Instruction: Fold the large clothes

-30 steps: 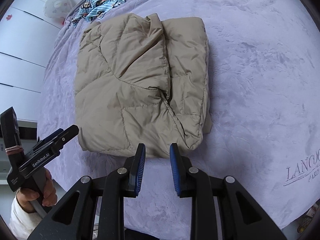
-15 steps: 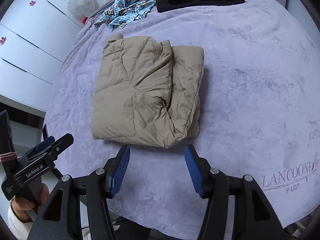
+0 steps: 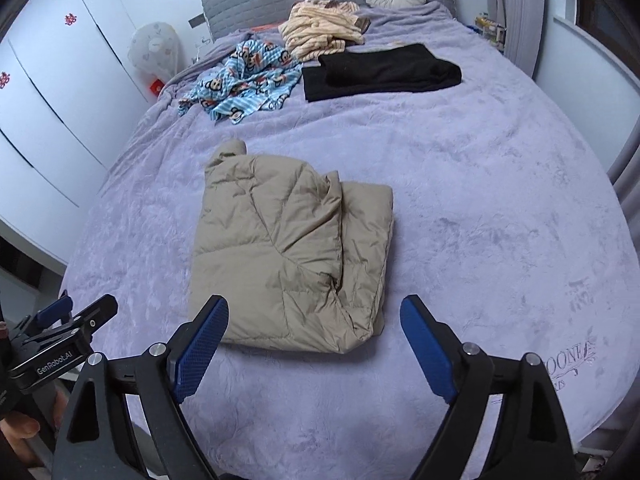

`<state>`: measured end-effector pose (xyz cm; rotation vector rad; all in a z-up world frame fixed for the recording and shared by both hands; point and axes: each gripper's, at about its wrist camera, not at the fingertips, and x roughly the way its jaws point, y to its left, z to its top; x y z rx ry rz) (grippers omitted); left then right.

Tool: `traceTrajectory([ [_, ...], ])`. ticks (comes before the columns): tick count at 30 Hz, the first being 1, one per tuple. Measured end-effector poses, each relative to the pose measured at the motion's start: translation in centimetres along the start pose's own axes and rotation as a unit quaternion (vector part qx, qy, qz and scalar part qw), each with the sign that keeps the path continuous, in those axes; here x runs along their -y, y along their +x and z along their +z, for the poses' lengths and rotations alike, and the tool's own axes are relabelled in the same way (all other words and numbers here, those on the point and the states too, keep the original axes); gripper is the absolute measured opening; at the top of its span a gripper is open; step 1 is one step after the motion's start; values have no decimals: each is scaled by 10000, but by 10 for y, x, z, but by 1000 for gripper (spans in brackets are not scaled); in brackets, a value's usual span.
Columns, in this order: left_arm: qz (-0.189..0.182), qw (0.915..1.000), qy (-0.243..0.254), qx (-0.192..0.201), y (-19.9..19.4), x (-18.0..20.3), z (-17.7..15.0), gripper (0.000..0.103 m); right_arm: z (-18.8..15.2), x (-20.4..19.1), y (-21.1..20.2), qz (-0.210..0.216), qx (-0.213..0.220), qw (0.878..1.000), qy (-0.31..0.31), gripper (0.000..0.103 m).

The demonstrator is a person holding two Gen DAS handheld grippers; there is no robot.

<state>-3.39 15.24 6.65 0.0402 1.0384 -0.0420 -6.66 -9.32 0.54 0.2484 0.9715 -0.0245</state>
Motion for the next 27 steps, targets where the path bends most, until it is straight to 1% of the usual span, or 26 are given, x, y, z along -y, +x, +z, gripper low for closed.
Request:
traceTrajectory([
  [2,-35,10000,40,16,-2,-2,4,103,3,-7,-3,-212,78,9997,-42,90],
  [8,-194,9998,16,18,-10,-8,11,103,8,-20,-12,-345,103,9994,11,90],
  [13,-124,9999,-21,65,-16,-10,12,103,11,-25,-18,-280,116,9995,90,90],
  [22,-74,9999,-59,116,-21,-12,9,103,9,-32,-20,-223,99,9997,30,90],
  [27,-60,9998,-163,109,-25,-14,8,103,9,-36,-21,-199,136,9997,-16,90],
])
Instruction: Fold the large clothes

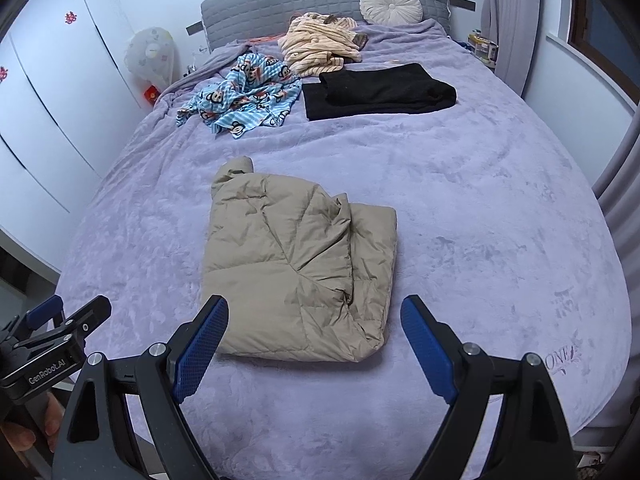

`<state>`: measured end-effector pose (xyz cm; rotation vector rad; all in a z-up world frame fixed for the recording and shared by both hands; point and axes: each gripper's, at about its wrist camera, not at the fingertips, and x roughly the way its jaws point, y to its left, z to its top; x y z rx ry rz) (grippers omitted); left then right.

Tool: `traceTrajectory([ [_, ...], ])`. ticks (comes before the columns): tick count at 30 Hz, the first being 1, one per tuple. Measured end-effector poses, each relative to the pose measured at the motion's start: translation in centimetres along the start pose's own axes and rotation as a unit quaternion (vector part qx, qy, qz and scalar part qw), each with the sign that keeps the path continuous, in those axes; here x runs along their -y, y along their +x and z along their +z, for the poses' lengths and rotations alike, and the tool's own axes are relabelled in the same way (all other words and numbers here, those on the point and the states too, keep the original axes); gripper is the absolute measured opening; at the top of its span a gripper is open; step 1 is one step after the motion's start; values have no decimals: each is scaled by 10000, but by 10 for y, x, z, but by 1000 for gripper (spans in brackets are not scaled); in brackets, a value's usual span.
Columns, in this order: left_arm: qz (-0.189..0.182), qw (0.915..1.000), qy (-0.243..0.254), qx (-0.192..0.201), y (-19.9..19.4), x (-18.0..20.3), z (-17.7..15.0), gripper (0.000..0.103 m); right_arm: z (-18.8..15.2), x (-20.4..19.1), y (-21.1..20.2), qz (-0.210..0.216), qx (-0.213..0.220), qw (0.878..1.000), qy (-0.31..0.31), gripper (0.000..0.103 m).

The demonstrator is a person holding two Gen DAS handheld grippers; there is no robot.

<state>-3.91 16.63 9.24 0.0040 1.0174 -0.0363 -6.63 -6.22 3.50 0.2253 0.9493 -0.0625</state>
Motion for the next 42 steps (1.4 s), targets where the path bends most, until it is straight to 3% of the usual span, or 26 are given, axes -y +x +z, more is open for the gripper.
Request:
traceTrajectory([
  [42,-5,10000,-40,-13,0,-2,1,103,-2,-4,-2,21,10,10000,2,90],
])
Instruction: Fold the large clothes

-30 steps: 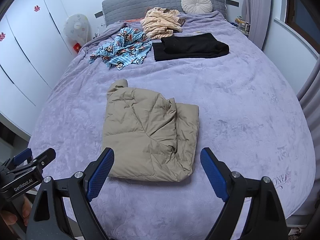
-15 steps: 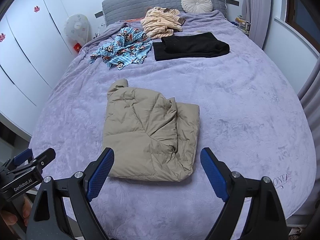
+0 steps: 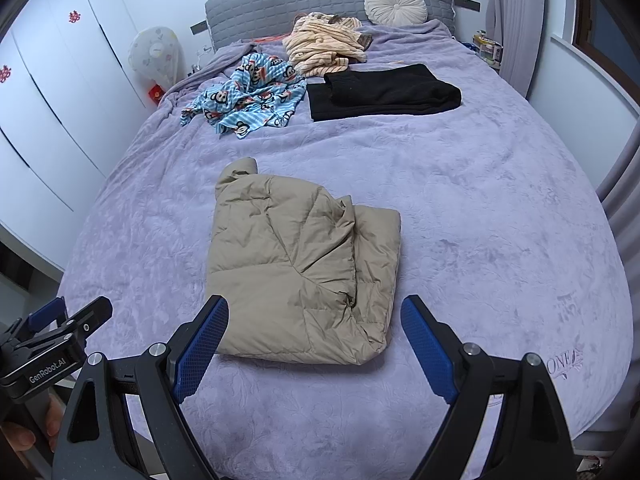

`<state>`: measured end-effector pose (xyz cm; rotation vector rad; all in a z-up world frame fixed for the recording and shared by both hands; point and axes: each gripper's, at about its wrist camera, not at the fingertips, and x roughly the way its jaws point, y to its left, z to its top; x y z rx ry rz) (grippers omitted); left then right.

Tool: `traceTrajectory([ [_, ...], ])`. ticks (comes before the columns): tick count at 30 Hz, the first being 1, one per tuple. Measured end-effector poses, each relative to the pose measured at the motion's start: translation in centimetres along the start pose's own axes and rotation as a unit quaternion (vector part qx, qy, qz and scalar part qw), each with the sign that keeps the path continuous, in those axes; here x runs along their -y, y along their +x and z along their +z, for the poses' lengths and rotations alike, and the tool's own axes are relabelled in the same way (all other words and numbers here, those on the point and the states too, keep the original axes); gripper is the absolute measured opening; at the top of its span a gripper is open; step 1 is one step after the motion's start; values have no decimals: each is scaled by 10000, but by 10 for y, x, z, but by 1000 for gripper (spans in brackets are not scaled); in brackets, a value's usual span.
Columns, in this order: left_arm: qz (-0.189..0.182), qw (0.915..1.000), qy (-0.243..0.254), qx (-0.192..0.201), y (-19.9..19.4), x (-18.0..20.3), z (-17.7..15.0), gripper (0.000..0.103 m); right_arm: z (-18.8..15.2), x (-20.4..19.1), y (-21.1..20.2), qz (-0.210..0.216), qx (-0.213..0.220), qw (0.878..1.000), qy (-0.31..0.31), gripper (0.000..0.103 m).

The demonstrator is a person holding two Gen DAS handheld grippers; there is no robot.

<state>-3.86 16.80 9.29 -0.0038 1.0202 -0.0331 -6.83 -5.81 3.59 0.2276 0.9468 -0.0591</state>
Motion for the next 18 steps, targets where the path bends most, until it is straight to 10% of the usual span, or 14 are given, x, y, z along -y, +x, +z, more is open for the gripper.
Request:
traceTrajectory([
  [18,3,9999,-154,3,0,-7,-3,103,0,-1,0,-4,0,10000,9,90],
])
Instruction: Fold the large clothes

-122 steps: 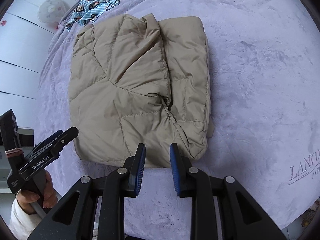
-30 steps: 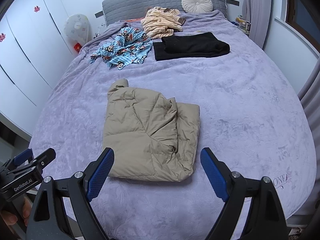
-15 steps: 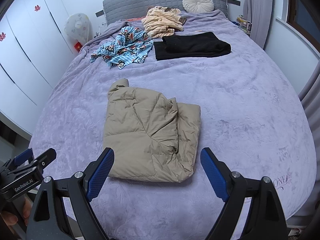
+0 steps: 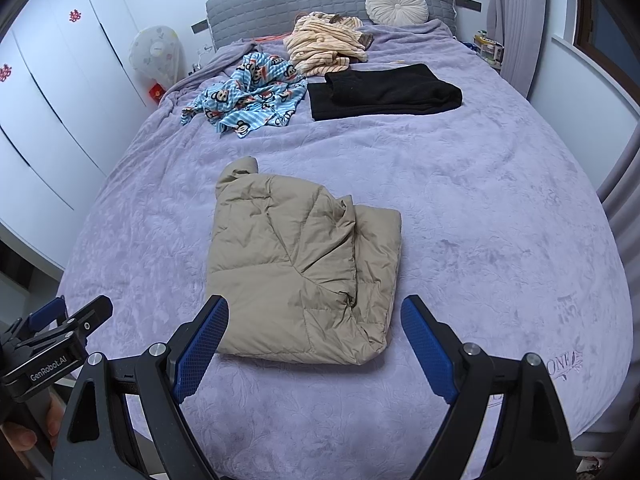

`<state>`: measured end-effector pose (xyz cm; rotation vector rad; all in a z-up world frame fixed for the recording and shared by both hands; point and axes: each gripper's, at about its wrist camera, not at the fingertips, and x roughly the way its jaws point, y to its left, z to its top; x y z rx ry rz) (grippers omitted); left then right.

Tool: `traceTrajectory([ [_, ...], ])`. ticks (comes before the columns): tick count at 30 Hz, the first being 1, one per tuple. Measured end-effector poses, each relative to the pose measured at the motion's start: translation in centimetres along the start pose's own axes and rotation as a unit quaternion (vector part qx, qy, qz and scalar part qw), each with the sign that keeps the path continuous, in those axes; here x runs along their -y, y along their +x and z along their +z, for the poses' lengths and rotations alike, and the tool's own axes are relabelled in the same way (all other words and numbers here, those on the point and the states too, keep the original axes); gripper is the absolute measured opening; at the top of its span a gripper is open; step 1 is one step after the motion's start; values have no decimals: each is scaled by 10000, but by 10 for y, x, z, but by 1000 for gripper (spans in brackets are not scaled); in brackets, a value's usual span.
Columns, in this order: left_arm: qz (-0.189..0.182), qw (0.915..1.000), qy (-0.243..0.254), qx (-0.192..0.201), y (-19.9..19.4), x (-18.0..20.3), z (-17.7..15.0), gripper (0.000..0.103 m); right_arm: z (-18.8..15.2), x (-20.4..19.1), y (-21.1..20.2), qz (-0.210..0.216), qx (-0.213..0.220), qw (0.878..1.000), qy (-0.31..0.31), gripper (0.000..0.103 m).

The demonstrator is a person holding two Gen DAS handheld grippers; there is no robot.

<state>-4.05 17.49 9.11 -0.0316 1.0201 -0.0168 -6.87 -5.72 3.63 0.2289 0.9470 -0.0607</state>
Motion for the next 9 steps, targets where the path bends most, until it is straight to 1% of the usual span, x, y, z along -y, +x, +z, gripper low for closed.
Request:
traceTrajectory([
  [9,-61,10000,54,58,-1,0,-1,103,-1,-1,-1,-5,-9,10000,-1,90],
])
